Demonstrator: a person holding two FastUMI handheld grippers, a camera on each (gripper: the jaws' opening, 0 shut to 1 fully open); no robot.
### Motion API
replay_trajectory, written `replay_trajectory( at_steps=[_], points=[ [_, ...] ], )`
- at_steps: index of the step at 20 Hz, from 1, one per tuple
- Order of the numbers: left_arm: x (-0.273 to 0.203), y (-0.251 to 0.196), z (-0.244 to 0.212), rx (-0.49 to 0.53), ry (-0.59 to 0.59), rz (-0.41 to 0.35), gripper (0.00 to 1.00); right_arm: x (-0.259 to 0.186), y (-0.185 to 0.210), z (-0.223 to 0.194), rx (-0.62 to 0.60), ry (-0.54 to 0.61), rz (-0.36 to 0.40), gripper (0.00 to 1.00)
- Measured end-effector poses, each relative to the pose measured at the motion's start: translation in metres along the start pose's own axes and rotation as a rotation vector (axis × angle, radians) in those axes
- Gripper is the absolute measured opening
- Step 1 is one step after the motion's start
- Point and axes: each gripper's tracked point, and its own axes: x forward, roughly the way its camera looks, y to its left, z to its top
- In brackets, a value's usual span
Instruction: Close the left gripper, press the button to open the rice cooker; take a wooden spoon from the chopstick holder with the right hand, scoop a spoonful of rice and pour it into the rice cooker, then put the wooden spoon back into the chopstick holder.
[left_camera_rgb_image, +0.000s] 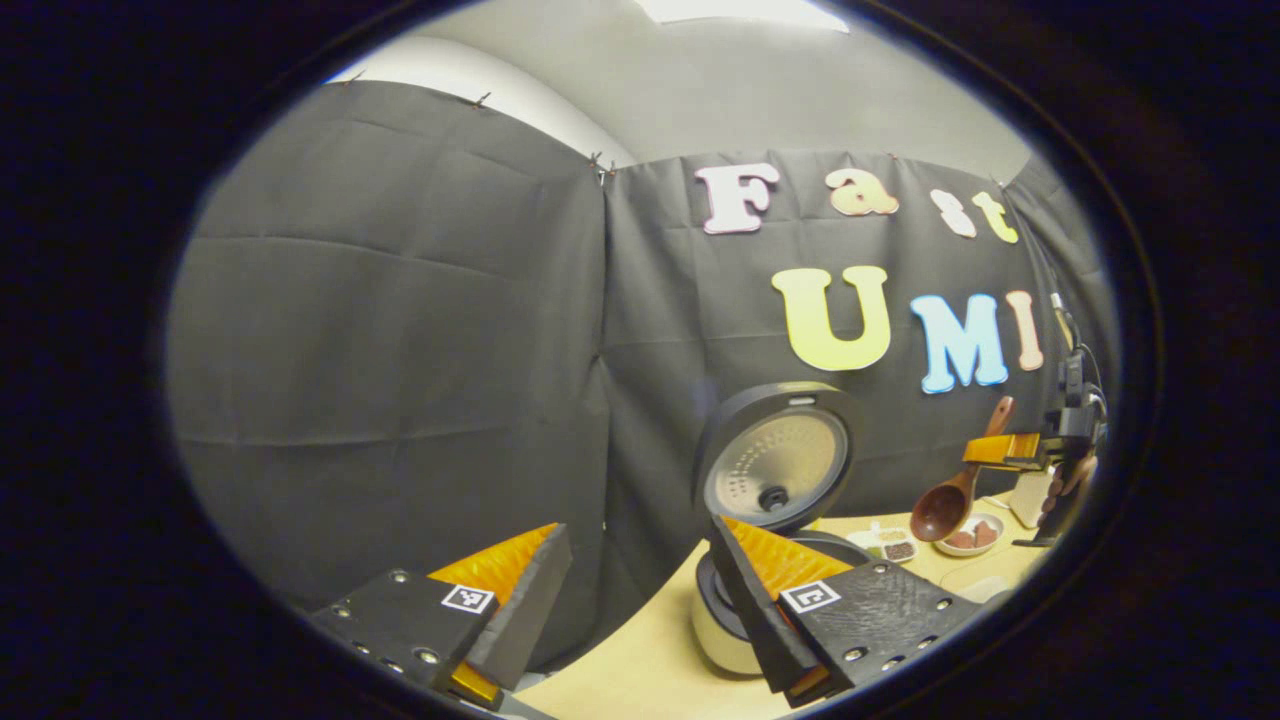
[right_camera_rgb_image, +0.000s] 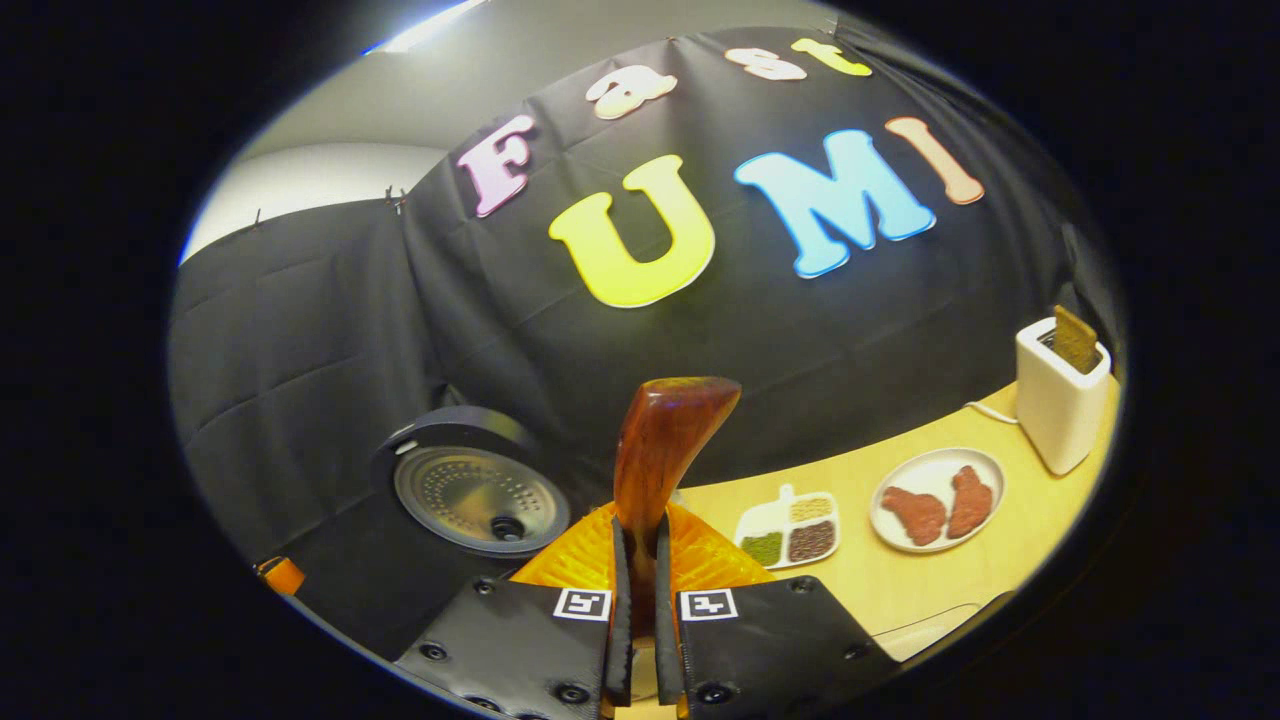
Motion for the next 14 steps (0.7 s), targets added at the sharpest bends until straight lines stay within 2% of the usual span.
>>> replay_trajectory(
  at_steps=[6,14],
  points=[
    [0.001,-0.049,0.010,-0.008,-0.014,-0.081,0.87,-0.056,-0.087,0.028,0.004,-0.033,-0.148,0.11],
    [-0.009,-0.110,0.026,-0.006,-0.033,-0.172,0.87,-0.127,-0.176,0.045,-0.055,-0.059,-0.298,0.11]
  ],
)
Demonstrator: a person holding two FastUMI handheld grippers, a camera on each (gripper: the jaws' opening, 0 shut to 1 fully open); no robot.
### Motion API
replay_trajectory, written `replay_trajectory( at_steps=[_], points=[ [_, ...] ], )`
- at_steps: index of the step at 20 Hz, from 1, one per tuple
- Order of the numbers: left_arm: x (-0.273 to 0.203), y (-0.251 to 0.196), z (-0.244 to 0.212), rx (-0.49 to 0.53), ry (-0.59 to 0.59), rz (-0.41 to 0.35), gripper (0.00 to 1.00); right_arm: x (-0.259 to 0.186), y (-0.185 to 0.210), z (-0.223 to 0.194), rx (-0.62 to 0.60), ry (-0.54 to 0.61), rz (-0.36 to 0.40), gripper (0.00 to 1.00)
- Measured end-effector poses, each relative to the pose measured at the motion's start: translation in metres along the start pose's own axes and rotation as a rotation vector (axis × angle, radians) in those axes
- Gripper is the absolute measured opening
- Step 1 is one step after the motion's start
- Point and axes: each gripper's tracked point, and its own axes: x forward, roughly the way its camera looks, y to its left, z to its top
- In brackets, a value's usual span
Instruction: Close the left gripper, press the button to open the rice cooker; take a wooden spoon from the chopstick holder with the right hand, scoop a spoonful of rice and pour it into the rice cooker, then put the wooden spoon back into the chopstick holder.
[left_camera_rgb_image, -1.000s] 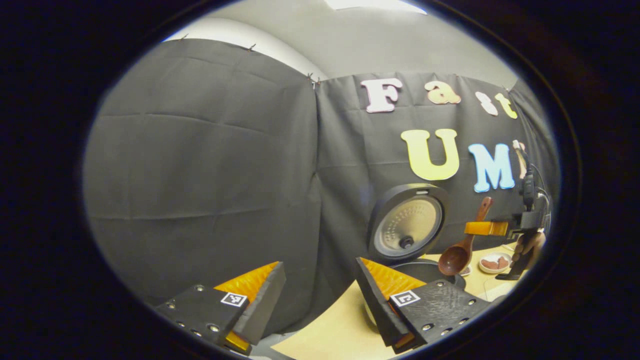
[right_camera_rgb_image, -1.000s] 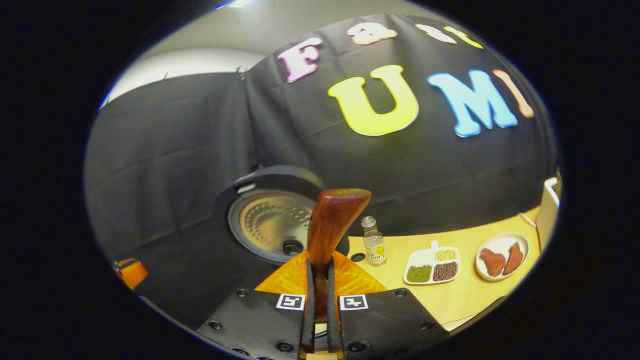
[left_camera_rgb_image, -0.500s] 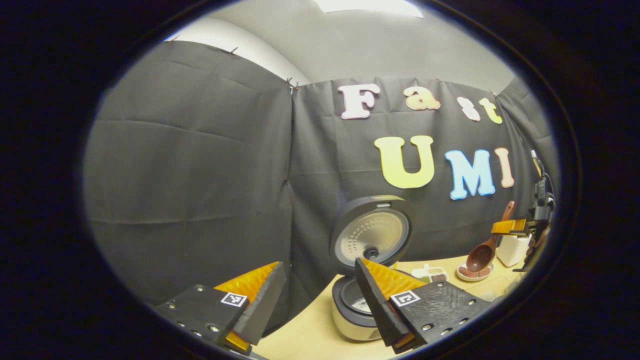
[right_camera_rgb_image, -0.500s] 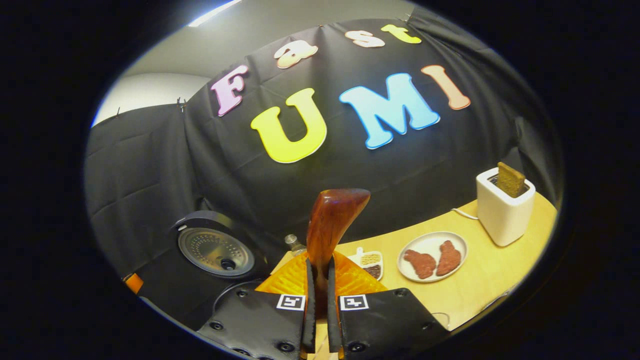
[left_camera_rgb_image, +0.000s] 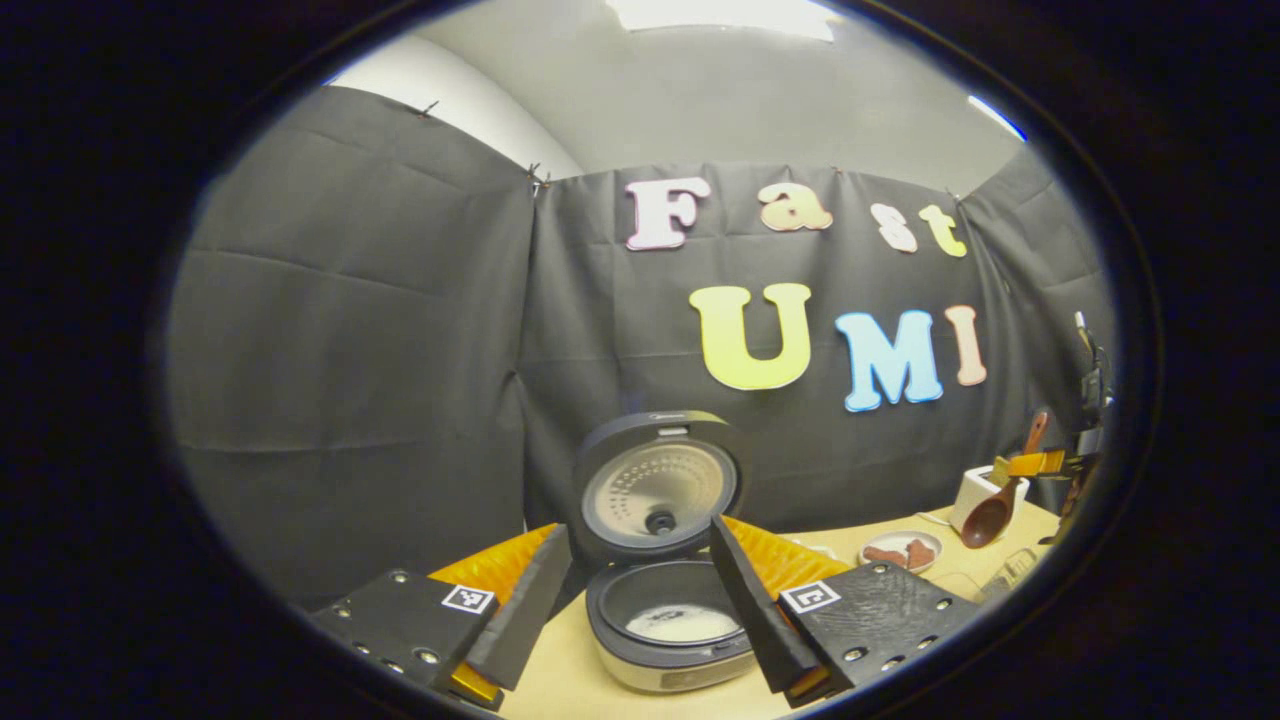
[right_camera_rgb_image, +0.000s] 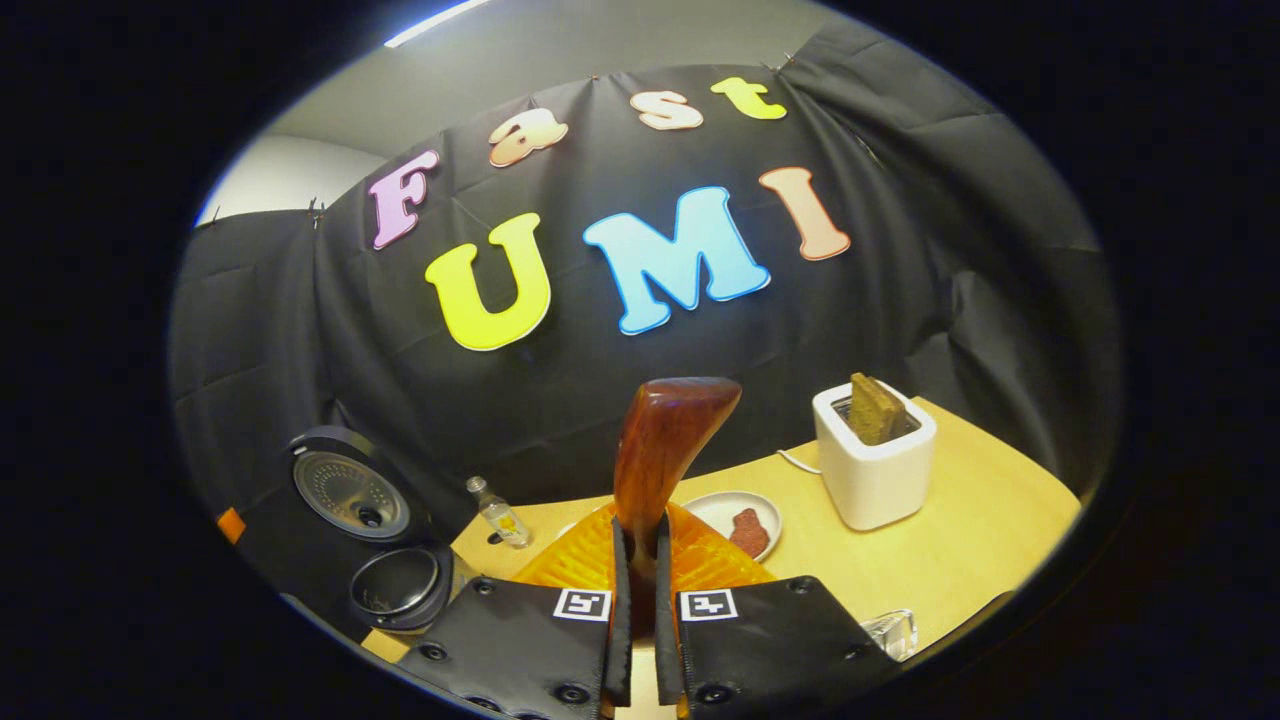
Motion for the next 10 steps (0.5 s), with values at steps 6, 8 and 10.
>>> replay_trajectory(
  at_steps=[6,8,10],
  points=[
    [-0.009,-0.035,0.005,0.019,0.001,-0.052,0.87,-0.024,-0.063,-0.013,-0.035,0.024,-0.092,0.11],
    [-0.011,-0.045,0.005,0.021,0.005,-0.065,0.87,-0.030,-0.080,-0.017,-0.043,0.030,-0.118,0.11],
    [-0.014,-0.049,0.006,0.032,0.008,-0.072,0.87,-0.037,-0.096,-0.023,-0.052,0.037,-0.143,0.11]
  ],
)
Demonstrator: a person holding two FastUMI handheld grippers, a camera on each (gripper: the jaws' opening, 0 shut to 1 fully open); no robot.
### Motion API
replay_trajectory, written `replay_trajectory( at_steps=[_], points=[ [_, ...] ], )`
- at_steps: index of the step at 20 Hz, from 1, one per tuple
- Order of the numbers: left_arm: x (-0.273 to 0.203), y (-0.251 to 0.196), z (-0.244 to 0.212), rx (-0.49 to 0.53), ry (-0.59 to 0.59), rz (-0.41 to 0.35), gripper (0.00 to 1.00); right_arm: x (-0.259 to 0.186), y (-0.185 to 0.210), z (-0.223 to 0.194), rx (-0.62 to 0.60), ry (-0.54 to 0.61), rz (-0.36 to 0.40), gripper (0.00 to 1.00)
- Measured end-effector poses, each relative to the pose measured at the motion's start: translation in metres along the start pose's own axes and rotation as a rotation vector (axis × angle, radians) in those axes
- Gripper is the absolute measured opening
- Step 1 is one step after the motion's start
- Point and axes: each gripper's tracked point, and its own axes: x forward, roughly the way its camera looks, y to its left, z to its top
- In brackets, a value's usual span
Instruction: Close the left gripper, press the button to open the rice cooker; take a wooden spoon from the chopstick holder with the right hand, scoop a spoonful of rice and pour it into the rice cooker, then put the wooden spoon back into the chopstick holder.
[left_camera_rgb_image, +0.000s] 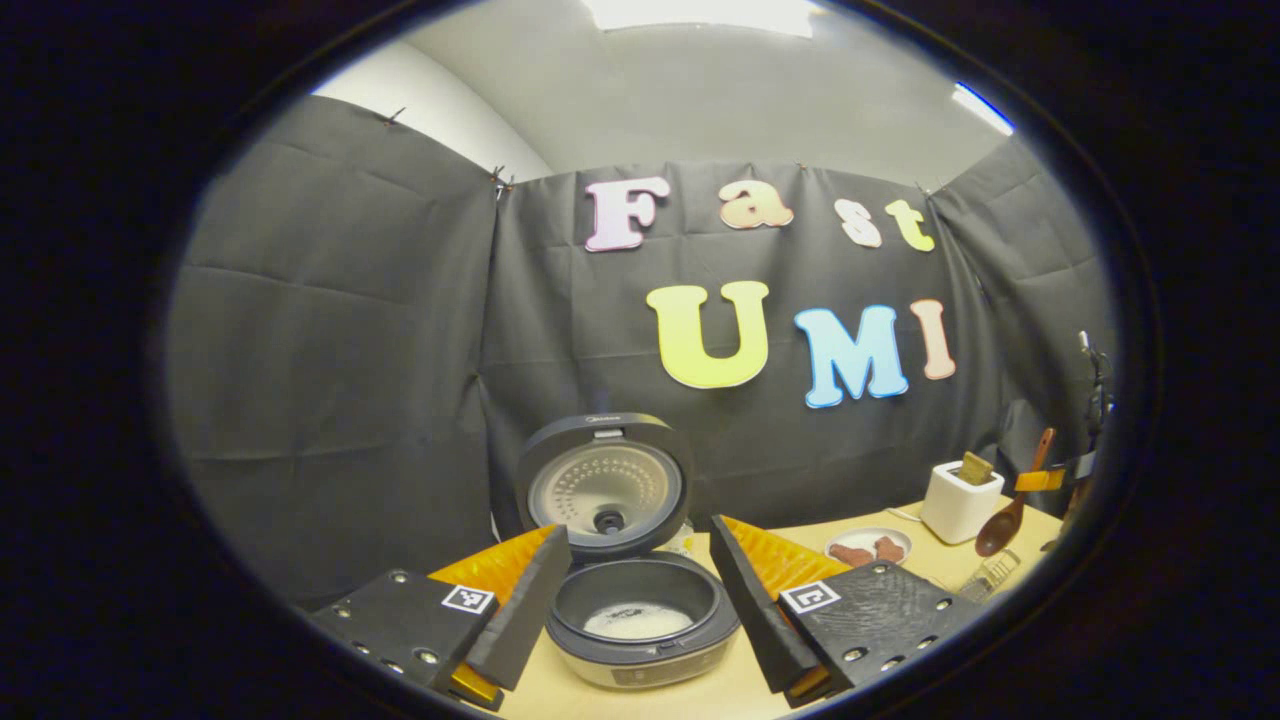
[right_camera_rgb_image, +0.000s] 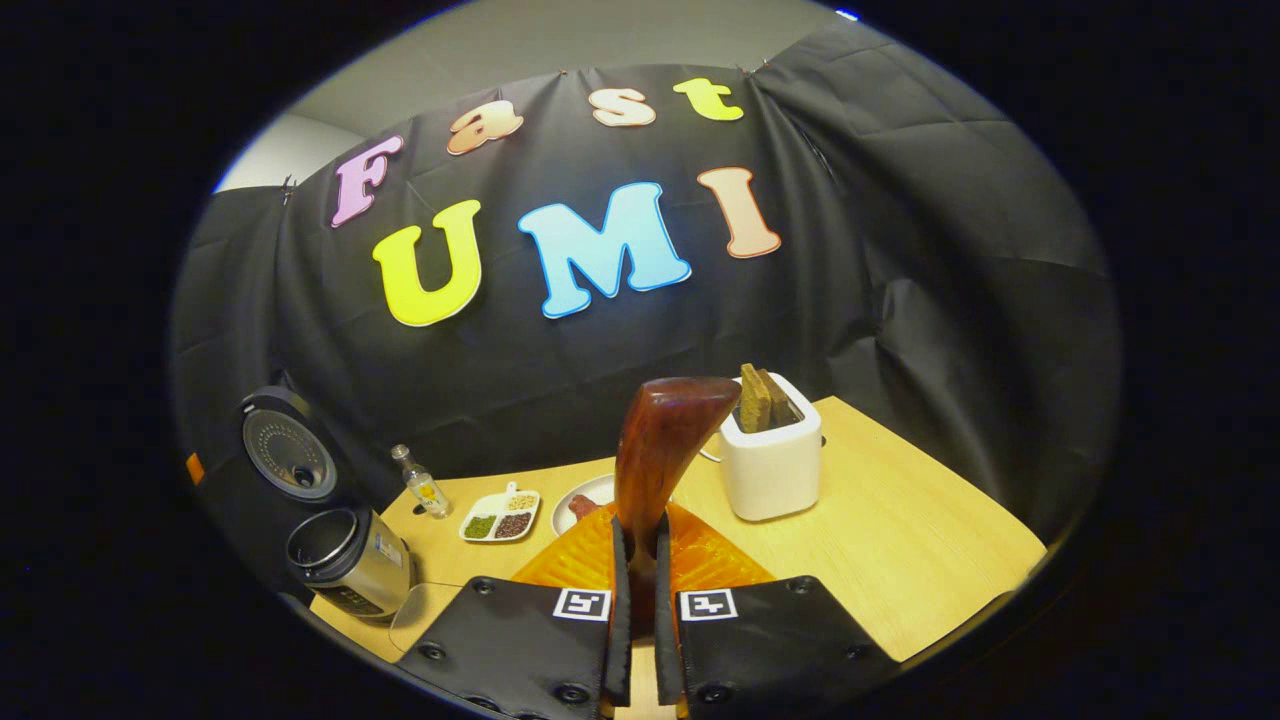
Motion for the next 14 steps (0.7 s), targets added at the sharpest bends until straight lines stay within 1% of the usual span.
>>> replay_trajectory(
  at_steps=[5,6,7,10,11,12,13,14],
  points=[
    [-0.009,-0.005,0.002,0.010,0.001,0.001,0.87,-0.009,-0.039,-0.020,-0.015,0.033,-0.059,0.11],
    [-0.011,-0.005,0.002,0.011,0.002,0.003,0.87,-0.009,-0.043,-0.027,-0.011,0.044,-0.067,0.15],
    [-0.012,-0.005,0.002,0.012,0.003,0.005,0.87,-0.012,-0.046,-0.034,-0.008,0.059,-0.072,0.11],
    [-0.016,-0.006,0.004,0.013,0.004,0.010,0.87,-0.008,-0.052,-0.060,0.018,0.105,-0.065,0.11],
    [-0.018,-0.006,0.004,0.017,0.007,0.012,0.87,-0.008,-0.053,-0.070,0.033,0.122,-0.059,0.07],
    [-0.020,-0.006,0.003,0.022,0.013,0.014,0.87,-0.007,-0.055,-0.080,0.048,0.142,-0.055,0.11],
    [-0.023,-0.006,0.005,0.027,0.013,0.015,0.87,-0.006,-0.054,-0.089,0.058,0.162,-0.050,0.12],
    [-0.025,-0.008,0.005,0.033,0.013,0.016,0.87,-0.006,-0.055,-0.096,0.066,0.174,-0.047,0.14]
  ],
)
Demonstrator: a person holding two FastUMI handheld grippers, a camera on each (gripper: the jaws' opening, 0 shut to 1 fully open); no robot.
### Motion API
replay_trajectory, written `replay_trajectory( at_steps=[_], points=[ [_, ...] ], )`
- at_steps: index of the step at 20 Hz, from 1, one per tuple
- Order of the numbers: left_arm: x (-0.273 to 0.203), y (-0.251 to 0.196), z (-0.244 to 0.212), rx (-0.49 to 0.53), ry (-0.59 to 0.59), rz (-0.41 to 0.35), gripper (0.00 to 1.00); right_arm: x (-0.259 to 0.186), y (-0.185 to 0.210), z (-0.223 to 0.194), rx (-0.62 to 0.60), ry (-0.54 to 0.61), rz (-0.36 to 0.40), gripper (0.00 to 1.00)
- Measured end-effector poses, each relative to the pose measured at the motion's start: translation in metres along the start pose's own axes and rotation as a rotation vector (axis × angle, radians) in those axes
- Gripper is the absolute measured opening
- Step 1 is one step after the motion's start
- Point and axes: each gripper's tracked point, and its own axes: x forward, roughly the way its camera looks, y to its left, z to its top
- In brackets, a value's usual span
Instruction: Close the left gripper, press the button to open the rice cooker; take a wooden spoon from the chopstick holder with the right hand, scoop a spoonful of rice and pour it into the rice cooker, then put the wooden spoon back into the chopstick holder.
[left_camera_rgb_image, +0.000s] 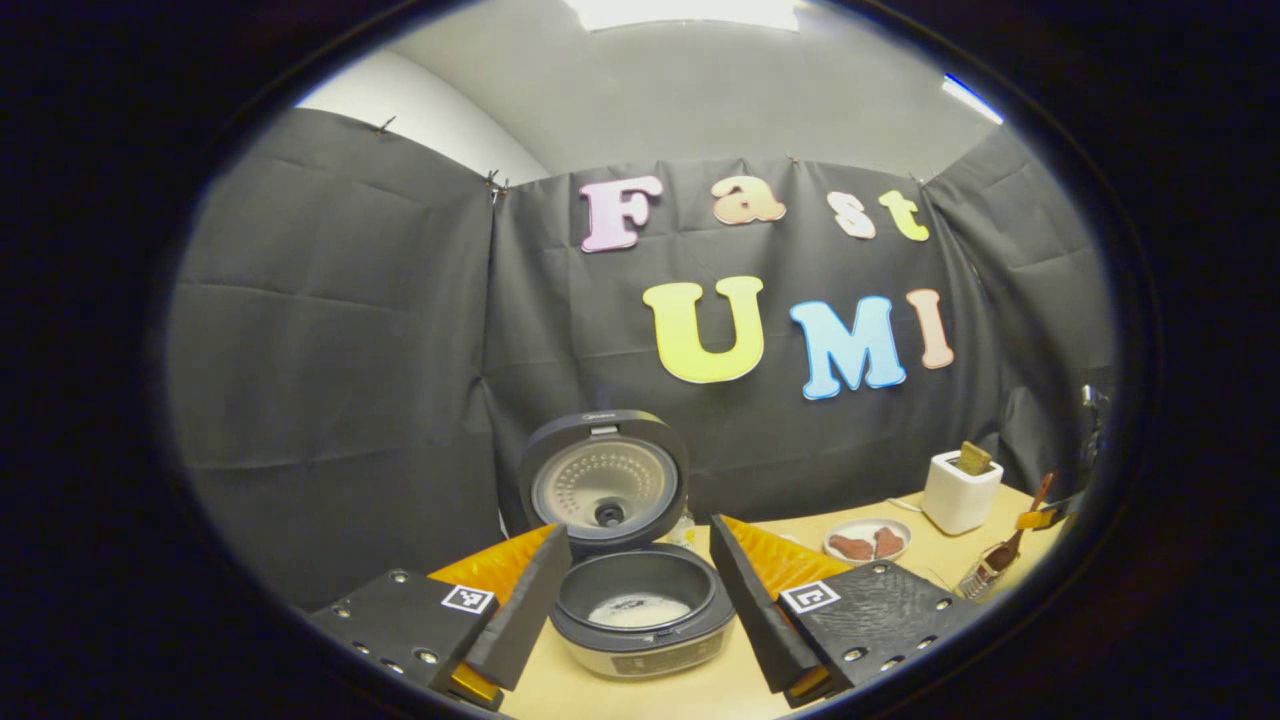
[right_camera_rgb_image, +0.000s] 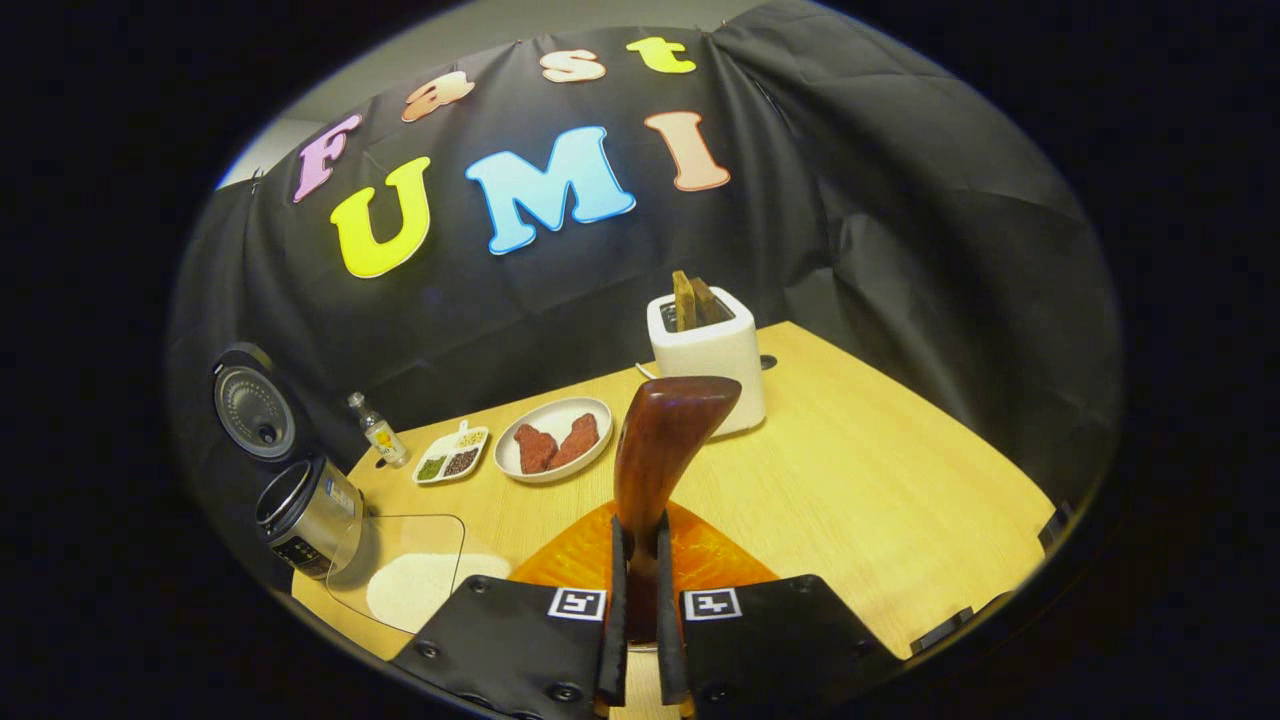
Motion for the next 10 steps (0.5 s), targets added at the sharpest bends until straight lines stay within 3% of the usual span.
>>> replay_trajectory(
  at_steps=[3,6,8,9,10],
  points=[
    [-0.003,0.001,0.001,0.017,-0.001,0.005,0.87,-0.001,-0.003,-0.011,0.007,0.022,0.004,0.15],
    [-0.004,0.001,0.001,0.009,-0.001,0.006,0.87,-0.009,-0.010,0.004,0.006,-0.016,0.004,0.20],
    [-0.003,0.001,0.001,0.005,-0.001,0.010,0.87,-0.014,-0.019,0.015,-0.010,-0.038,-0.015,0.45],
    [-0.003,0.001,0.002,0.004,-0.001,0.012,0.87,-0.049,0.007,0.018,-0.019,-0.060,-0.030,0.74],
    [-0.002,0.001,0.002,0.004,0.000,0.012,0.87,-0.054,0.001,0.028,-0.031,-0.077,-0.049,0.77]
  ],
)
